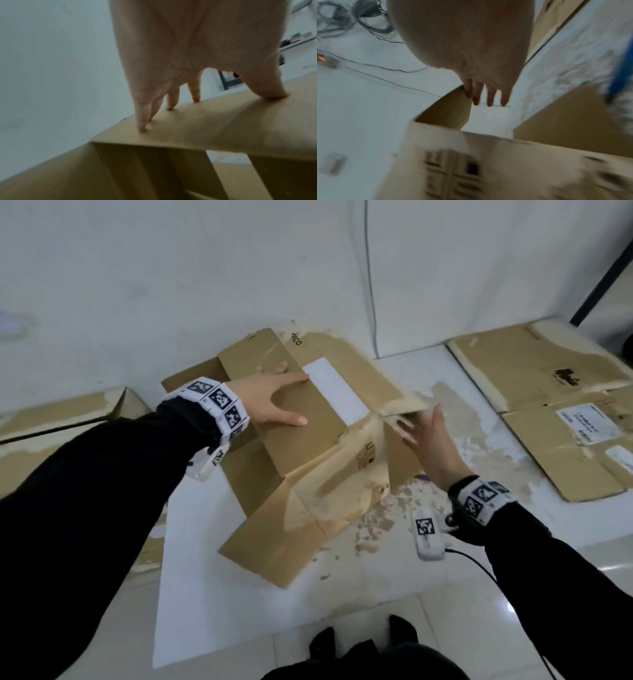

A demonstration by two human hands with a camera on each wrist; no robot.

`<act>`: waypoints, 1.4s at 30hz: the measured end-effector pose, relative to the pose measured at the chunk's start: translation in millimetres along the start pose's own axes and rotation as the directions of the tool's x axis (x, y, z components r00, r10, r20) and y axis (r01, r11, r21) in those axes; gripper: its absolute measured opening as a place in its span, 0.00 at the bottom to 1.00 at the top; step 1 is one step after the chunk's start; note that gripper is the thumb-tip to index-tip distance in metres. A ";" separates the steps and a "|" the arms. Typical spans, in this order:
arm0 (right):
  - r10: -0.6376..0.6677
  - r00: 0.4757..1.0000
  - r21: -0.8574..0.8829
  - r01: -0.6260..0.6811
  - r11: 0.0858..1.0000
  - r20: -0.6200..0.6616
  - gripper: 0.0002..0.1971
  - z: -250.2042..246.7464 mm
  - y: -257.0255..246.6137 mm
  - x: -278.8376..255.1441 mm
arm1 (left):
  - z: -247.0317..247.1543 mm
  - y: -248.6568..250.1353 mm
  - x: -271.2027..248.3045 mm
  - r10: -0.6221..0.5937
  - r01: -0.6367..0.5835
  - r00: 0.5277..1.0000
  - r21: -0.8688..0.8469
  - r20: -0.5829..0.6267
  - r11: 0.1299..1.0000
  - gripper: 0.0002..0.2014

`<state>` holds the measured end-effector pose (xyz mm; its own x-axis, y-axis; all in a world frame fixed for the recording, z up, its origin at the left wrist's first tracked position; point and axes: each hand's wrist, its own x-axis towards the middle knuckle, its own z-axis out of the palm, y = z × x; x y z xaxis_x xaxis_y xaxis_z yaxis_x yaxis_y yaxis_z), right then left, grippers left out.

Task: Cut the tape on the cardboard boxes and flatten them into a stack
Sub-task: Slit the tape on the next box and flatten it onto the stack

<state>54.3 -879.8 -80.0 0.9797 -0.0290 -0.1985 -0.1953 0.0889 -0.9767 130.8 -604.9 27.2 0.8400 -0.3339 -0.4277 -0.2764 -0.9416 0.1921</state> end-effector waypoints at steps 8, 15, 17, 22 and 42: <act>-0.143 0.843 -0.326 0.349 0.879 0.518 0.32 29.7 -77.1 41.0 | 5.1 18.6 -29.1 -0.119 0.089 0.985 -0.215 -0.128 0.973 0.46; 0.082 0.781 -0.339 0.172 0.925 0.620 0.58 56.7 -71.6 55.6 | 23.7 105.7 -77.7 -0.161 0.037 0.696 -0.189 -0.699 0.981 0.25; 0.086 0.754 -0.321 0.172 0.931 0.652 0.52 62.9 -67.1 56.3 | 45.0 126.7 -60.0 -0.227 0.185 0.792 -0.131 -0.566 0.974 0.27; -0.030 0.748 -0.397 0.386 0.832 0.664 0.35 41.9 -52.7 52.8 | 68.7 126.6 -51.3 -0.244 0.444 0.725 0.167 -0.644 0.880 0.29; -0.113 0.824 -0.523 0.451 0.724 0.555 0.35 0.9 -31.4 69.0 | 98.5 129.6 -91.4 -0.317 0.523 0.765 0.253 -0.561 0.814 0.44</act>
<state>128.0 -883.6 -62.9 0.8551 0.5184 -0.0082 0.2763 -0.4691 -0.8388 -27.8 -700.7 4.1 0.9919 0.0670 0.1080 0.0960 -0.9518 -0.2911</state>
